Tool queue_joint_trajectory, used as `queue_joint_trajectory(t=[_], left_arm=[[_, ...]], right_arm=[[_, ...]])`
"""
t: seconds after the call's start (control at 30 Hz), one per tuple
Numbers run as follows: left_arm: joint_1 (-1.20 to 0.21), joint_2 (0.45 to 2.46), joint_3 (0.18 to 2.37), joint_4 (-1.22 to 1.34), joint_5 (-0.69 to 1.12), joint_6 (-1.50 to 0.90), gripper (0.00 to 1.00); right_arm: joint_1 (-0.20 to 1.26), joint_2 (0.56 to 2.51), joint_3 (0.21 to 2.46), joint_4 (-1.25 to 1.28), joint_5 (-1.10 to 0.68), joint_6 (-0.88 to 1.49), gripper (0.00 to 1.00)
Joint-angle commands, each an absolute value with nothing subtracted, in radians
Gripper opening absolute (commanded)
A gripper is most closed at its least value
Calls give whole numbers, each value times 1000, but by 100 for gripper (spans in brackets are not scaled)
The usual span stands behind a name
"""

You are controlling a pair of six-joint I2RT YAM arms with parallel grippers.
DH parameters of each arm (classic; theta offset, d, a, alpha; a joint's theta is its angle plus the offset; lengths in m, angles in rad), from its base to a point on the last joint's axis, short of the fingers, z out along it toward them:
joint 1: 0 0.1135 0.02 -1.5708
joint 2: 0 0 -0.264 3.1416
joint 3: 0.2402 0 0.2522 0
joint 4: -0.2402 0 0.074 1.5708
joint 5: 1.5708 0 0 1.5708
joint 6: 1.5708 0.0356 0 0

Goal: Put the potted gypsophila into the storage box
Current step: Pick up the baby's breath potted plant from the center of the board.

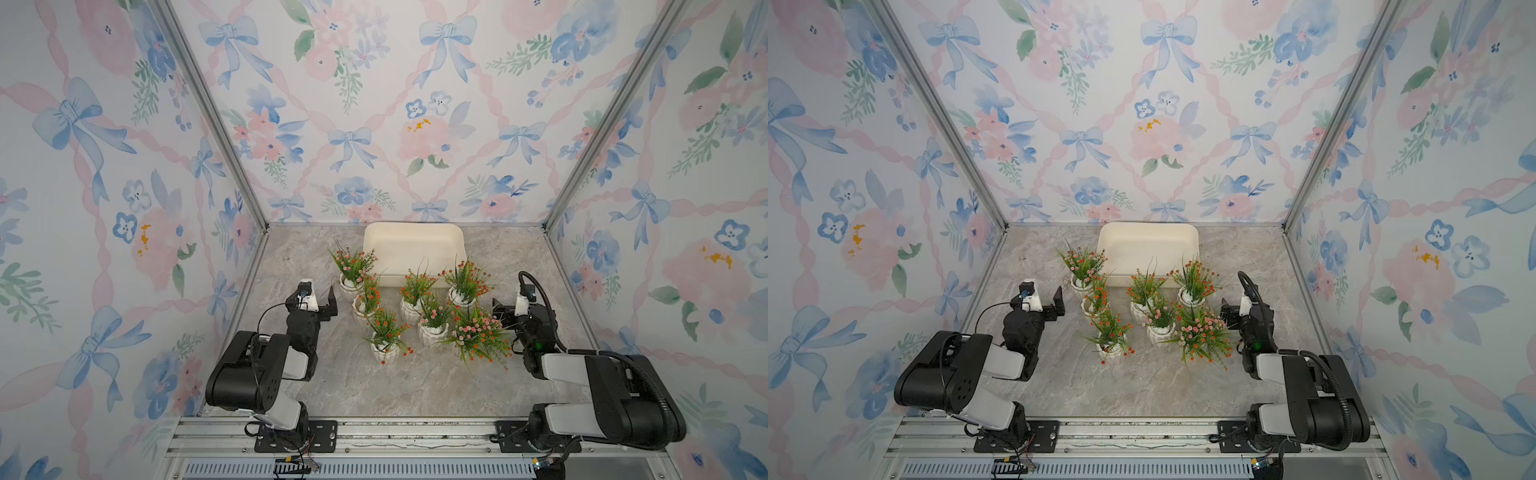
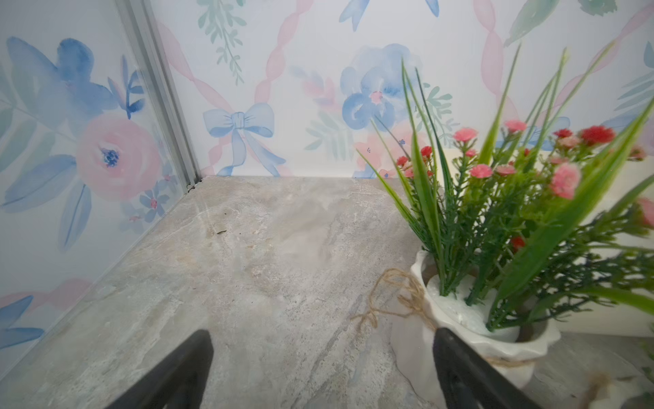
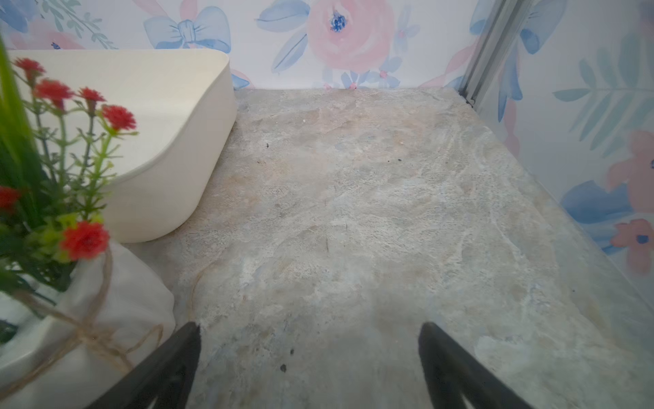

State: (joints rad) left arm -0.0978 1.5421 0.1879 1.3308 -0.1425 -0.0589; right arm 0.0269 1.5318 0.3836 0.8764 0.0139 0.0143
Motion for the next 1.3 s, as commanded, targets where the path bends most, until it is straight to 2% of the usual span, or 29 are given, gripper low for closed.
queue_joint_trajectory(t=[0.0,1.1,1.27], left_arm=[[-106,1550,186,1353,-157,-41,98],[-100,1549,189,1350,-170,-50,98],[-100,1492,187,1313,-195,-58,98]], right_arm=[[19,1548,396,899,6,9,97],[17,1546,394,902,2,11,97],[13,1536,408,865,-8,12,97]])
